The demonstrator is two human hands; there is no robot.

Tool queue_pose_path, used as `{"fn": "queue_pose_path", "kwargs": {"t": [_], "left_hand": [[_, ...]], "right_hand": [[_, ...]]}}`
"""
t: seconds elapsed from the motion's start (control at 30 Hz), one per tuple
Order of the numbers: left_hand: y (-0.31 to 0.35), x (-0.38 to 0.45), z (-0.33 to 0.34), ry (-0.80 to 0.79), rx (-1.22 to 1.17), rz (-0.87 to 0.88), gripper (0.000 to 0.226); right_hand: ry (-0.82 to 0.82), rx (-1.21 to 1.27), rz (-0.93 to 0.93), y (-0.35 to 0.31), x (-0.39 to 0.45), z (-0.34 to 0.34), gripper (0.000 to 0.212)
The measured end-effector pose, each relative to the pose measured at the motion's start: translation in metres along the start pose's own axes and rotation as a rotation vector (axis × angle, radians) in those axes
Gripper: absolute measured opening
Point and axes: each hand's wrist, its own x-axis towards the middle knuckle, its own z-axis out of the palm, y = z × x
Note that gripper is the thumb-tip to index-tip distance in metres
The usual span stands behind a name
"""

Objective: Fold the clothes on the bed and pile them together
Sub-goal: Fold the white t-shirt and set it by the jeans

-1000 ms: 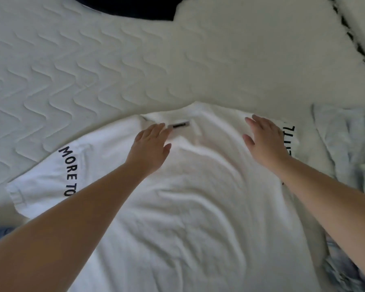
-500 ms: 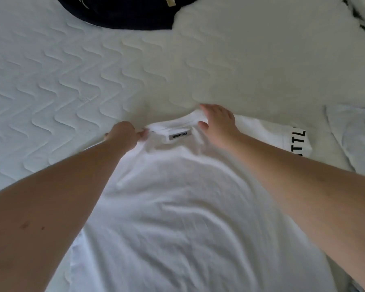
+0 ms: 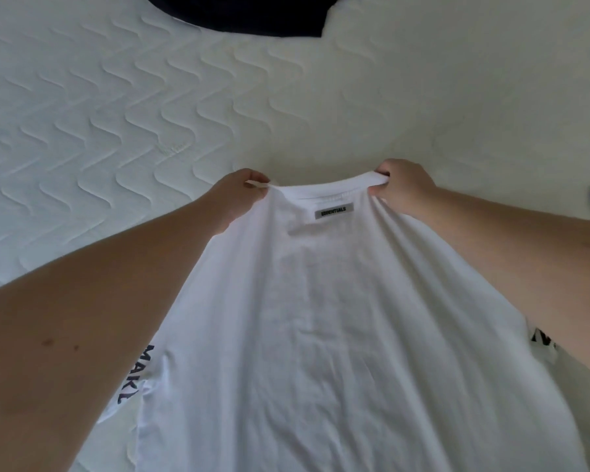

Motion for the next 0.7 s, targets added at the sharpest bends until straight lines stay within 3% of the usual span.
{"fn": "queue_pose_path", "kwargs": {"t": [0.1,0.23,0.37,0.43,0.47,0.53,0.57,0.63,0.7], "left_hand": [[0.004,0.004,-0.005,-0.066,0.007,0.006,0.01],[0.021,0.006,-0.023,-0.324,0.037,-0.062,0.03],[0.043,0.014,-0.043,-0.54,0.334,-0.144,0.018],[0.054,0.02,-0.047,-0.499,0.609,-0.121,0.013],[0.059,0.022,-0.047,-0.465,0.751,-0.066,0.021],[0.068,0.024,-0.042,-0.372,1.02,0.156,0.04],[0.07,0.025,-0.038,-0.332,1.108,0.261,0.039],[0.07,0.026,-0.033,-0.275,1.141,0.373,0.03],[0.066,0.027,-0.026,-0.213,1.023,0.38,0.022]], "right_hand": [[-0.008,0.051,-0.011,0.007,0.0,-0.001,0.021],[-0.018,0.162,-0.071,0.018,-0.001,-0.002,0.019],[-0.115,0.143,-0.115,0.025,-0.001,-0.014,0.023],[-0.196,0.065,-0.13,0.026,0.0,-0.022,0.023],[-0.232,0.032,-0.143,0.026,0.001,-0.025,0.023],[-0.272,-0.016,-0.165,0.026,0.001,-0.031,0.024],[-0.276,-0.047,-0.178,0.026,0.001,-0.034,0.026],[-0.264,-0.121,-0.208,0.026,0.003,-0.038,0.032],[-0.19,-0.156,-0.222,0.027,0.005,-0.037,0.04]]}}
